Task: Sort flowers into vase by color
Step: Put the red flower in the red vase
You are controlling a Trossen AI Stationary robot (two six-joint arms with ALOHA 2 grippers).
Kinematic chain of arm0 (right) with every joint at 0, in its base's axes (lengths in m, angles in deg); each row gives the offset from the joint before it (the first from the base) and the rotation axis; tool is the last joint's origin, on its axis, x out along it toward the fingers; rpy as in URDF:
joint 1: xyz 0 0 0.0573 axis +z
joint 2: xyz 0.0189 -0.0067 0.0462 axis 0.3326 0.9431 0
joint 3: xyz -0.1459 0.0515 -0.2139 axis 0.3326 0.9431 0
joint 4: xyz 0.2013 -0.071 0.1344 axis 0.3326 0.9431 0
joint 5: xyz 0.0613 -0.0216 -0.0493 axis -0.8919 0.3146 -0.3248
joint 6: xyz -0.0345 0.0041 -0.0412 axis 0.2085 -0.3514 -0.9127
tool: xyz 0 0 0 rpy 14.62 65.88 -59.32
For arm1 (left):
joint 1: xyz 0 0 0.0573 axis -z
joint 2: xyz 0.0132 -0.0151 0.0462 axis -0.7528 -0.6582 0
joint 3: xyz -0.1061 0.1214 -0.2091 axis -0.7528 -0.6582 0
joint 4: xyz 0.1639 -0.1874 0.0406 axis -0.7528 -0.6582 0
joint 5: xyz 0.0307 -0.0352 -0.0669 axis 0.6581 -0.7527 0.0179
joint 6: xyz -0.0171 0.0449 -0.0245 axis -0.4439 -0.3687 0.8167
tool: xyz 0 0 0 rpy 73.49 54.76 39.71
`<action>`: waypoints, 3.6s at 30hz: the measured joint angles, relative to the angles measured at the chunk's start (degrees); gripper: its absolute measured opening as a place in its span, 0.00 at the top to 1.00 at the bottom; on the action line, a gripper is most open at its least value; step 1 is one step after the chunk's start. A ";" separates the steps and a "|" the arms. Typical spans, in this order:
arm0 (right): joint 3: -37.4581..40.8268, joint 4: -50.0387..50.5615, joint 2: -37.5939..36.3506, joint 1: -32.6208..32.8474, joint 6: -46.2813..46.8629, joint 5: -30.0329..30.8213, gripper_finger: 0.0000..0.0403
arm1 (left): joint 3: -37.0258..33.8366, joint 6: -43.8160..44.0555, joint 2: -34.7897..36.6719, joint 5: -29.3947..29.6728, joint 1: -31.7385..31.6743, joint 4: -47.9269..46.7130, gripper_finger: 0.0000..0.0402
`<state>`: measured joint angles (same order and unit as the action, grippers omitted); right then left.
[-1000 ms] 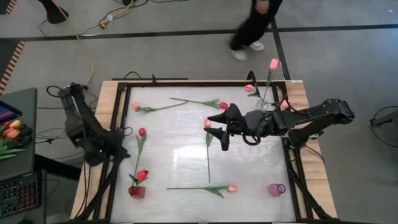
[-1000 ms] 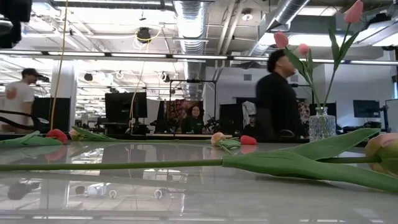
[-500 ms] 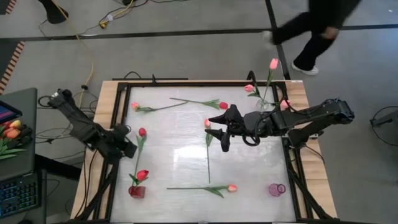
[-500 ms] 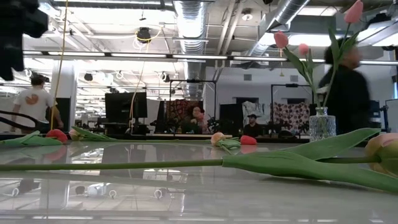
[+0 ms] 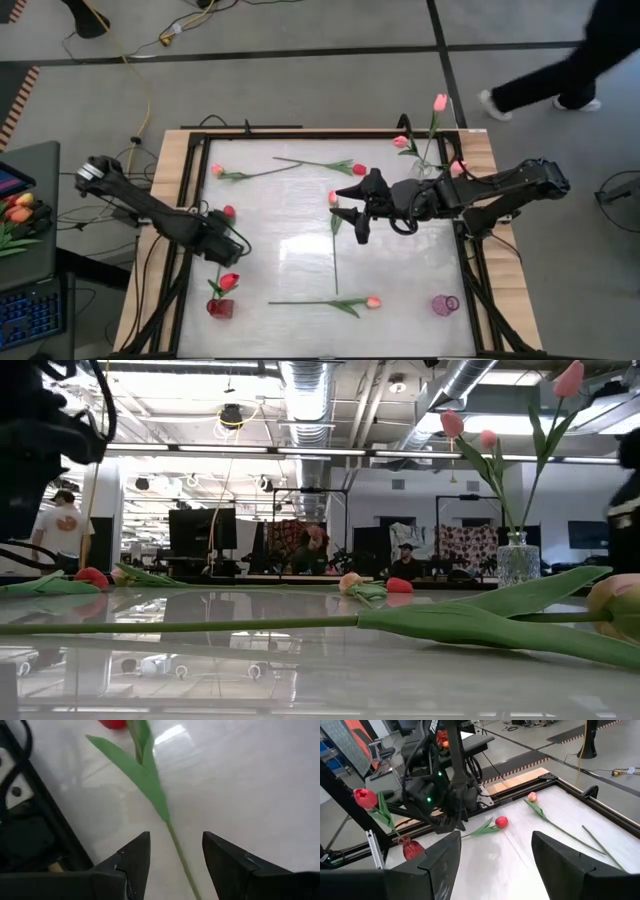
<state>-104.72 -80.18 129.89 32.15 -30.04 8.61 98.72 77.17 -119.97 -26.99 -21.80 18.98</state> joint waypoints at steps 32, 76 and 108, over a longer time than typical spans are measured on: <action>0.00 2.73 0.00 -0.01 0.10 -2.02 0.33 | -14.01 3.53 0.98 -1.06 -0.05 19.22 0.97; 0.00 2.24 0.00 1.90 6.81 -4.23 0.33 | -6.77 -67.44 46.99 20.85 11.95 50.22 1.00; 0.00 1.59 0.00 1.37 12.62 -4.29 0.33 | -14.13 -79.86 49.56 1.81 24.14 66.82 1.00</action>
<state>-104.72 -78.59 129.89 33.51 -17.42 4.32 84.59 -2.68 -70.41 -25.18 2.34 85.80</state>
